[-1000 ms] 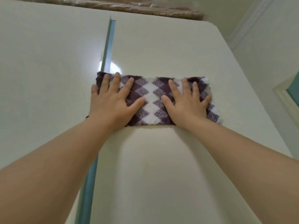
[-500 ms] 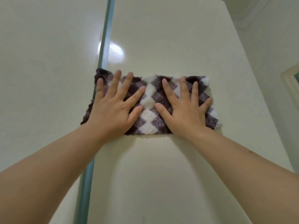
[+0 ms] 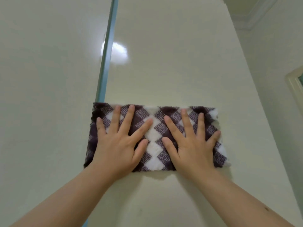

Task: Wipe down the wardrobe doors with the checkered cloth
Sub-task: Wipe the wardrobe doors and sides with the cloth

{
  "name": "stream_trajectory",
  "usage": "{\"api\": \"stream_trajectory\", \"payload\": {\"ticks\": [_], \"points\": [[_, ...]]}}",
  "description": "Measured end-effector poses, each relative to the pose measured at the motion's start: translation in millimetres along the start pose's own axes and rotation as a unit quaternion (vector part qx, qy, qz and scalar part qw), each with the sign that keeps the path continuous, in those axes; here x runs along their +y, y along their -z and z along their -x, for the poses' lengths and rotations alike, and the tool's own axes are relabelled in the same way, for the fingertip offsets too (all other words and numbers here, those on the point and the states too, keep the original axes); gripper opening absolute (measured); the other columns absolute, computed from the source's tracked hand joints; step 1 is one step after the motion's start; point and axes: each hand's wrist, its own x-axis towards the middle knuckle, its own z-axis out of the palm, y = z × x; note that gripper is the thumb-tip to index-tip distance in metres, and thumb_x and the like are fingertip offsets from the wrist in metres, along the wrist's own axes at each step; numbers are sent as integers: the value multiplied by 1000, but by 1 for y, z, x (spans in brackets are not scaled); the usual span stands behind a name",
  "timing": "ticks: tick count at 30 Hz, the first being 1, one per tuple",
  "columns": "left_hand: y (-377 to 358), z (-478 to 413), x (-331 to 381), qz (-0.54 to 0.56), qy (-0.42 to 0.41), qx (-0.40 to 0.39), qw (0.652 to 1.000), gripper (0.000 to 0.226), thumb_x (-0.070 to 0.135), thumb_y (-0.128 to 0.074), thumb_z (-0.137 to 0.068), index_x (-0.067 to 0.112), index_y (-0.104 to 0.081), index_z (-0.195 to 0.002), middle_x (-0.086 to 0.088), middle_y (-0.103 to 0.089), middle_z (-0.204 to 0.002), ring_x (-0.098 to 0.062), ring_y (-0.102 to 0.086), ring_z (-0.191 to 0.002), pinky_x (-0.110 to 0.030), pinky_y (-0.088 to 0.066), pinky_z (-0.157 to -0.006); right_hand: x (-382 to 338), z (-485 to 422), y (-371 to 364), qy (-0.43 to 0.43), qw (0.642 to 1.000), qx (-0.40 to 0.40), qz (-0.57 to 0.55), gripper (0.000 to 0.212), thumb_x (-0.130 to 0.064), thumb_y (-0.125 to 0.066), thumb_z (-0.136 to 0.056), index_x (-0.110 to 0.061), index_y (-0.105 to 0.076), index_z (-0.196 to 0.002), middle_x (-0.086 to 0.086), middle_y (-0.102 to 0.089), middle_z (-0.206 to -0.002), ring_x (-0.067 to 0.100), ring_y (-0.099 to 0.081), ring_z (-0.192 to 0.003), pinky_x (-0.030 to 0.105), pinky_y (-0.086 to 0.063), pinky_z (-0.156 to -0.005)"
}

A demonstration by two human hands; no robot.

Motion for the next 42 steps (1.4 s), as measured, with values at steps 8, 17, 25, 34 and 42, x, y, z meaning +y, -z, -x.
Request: {"api": "stream_trajectory", "payload": {"ticks": [8,17,25,34,42], "points": [[2,20,6,9,6,-21,1000,51,51,-27,-89,40,-34,-138,-12,-30,-150,-40,-25,-137,-70,-19,-97,1,19,-3,2,999,37,17,53,-61,-11,-92,-44,-31,-137,6,-35,-148,44,-26,-133,79,-21,-87],[0,36,11,19,7,-29,999,52,52,-25,-90,39,-30,-140,-10,-26,-151,-38,-21,-138,-67,-15,-101,2,35,-7,3,1000,24,4,54,-62,-10,-92,-44,-28,-139,4,-29,-151,39,-14,-136,77,-16,-91],[-2,58,19,26,12,-31,999,51,53,-15,-93,39,-31,-139,-10,-26,-151,-37,-19,-138,-67,-16,-101,2,57,-9,9,1000,17,9,54,-61,-9,-93,-43,-26,-141,4,-26,-152,39,-13,-137,76,-16,-92],[1,97,31,27,19,-57,998,51,52,-13,-94,38,-28,-141,-10,-19,-153,-35,-12,-141,-62,-3,-106,-1,94,-10,13,1000,-21,11,54,-61,-10,-93,-41,-21,-142,4,-19,-153,39,-11,-139,76,-14,-94],[3,119,41,41,35,-77,996,50,53,-12,-94,42,-21,-142,-5,-15,-154,-32,-9,-142,-59,0,-106,-4,124,-12,7,999,-46,7,54,-59,-9,-94,-40,-21,-143,6,-19,-153,40,-12,-139,76,-15,-93]]}}
